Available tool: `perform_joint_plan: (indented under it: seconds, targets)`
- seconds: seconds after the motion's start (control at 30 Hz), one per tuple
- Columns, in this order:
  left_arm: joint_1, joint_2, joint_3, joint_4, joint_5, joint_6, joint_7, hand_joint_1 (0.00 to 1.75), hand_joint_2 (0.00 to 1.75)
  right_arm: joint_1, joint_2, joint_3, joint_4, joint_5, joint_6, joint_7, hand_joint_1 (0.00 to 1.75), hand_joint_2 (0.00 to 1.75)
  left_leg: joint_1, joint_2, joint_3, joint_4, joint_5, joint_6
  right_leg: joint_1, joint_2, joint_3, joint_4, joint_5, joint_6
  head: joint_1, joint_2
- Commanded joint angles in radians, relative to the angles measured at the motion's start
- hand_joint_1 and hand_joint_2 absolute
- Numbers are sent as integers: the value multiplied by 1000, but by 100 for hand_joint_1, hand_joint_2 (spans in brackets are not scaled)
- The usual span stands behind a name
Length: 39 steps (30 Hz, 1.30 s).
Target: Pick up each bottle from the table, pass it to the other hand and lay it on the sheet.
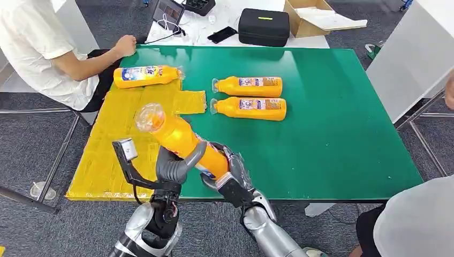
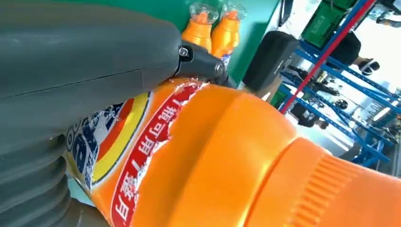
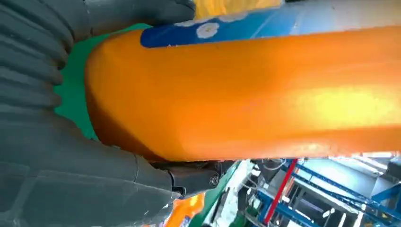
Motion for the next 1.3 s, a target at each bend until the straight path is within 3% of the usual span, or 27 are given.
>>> perform_joint_plan:
  seconds: [0.03,0.1,0.13,0.47,0.6,0.73,0.8,0.9,1.03,1.17,1.3]
  targets:
    - [-8,42,-7,-52,-40,-36,-14,175,175,15,2,17,20,-86,101,6,0,175,0,1,6,0,-2,1,1,-1,6,0,-2,-2,0,0]
    - [-2,50,-10,-65,-125,16,-43,175,175,28,3,10,28,-89,83,4,0,175,0,0,3,-1,-1,0,0,-1,3,0,-1,-1,0,0]
    - [3,52,-7,-71,-146,26,-47,175,175,36,3,2,33,-91,72,1,0,0,0,0,6,-1,-2,1,0,-1,5,0,-2,-2,0,0]
    - [12,65,0,-79,-222,71,-66,175,175,58,6,-32,29,-102,24,-9,0,0,0,1,4,-1,-1,1,0,0,4,-1,-1,-2,0,0]
    - [35,114,36,-105,-452,219,-85,175,175,125,-1,-151,9,-89,-182,-80,0,0,0,0,3,-2,-1,0,0,-1,3,-1,-1,-1,0,0]
    - [66,202,119,-119,-823,371,-7,175,175,231,-60,-308,-182,-76,-423,-87,0,0,-1,-1,6,-3,-1,0,0,-2,6,-2,-2,-2,0,0]
    - [74,230,193,-104,-1081,426,74,175,175,289,-47,-484,-324,-38,-433,-87,0,0,-1,-1,7,-2,-2,1,0,-2,7,-1,-3,-2,0,0]
    - [30,270,251,-6,-1500,435,246,175,175,321,-37,-596,-459,-25,-433,-87,0,0,-1,-1,6,-1,-3,0,-1,-3,6,1,-4,-3,0,0]
    - [-108,285,267,264,-1751,318,369,175,175,299,-52,-542,-434,-51,-397,-87,0,0,-1,-2,4,-2,0,0,0,-4,4,-1,-3,-2,0,0]
    - [-135,277,271,316,-1753,328,363,175,175,283,-39,-533,-415,-40,-410,-87,0,0,0,0,5,-1,-1,0,0,-1,5,-1,-2,-2,0,0]
    - [-273,237,251,600,-1792,199,382,175,175,256,-47,-462,-333,-67,-379,-87,0,0,0,-1,7,-2,0,-1,1,-3,6,-1,-1,-3,0,0]
